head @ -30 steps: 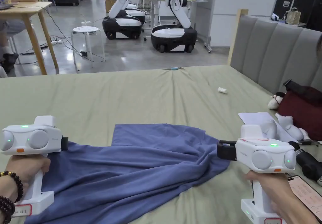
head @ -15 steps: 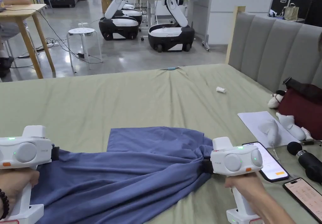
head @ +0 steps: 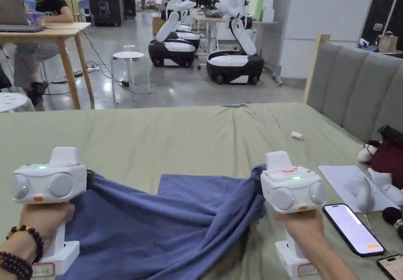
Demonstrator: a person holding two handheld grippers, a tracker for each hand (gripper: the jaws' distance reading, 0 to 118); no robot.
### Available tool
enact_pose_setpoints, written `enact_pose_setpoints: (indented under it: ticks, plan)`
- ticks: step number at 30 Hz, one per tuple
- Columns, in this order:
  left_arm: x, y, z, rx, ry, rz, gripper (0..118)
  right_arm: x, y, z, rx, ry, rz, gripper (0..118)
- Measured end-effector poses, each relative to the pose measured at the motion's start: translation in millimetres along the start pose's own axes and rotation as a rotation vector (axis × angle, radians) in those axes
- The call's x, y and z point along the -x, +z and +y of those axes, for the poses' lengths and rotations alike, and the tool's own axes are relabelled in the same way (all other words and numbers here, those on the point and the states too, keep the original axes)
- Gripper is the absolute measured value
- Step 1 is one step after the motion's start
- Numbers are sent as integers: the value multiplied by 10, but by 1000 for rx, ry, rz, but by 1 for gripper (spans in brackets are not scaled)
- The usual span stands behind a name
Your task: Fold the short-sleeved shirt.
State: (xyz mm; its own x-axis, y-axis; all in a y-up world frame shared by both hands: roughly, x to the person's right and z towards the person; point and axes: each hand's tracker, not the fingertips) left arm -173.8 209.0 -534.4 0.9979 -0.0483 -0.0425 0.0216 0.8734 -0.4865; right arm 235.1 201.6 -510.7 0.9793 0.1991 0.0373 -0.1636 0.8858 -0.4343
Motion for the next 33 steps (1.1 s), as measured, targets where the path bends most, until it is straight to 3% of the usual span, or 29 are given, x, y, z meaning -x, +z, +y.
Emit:
enact_pose_setpoints:
  ticks: [6,11,19,23,33]
  plan:
    - [-5,285,693,-157,7,81,2,398,98,997,-152,-12,38,18]
    - [202,451,1453,-251,-32,126,2,601,167,1790,-275,21,3,18]
    - [694,645,2631,-407,-21,279,2,426,44,2898,-368,19,-67,18]
    - [839,691,2898,-440,22,300,2,272,-57,3143,-362,-30,-75,18]
    - [727,410,2778,-433,5,277,2,402,-296,2986,-332,-1,-50,18]
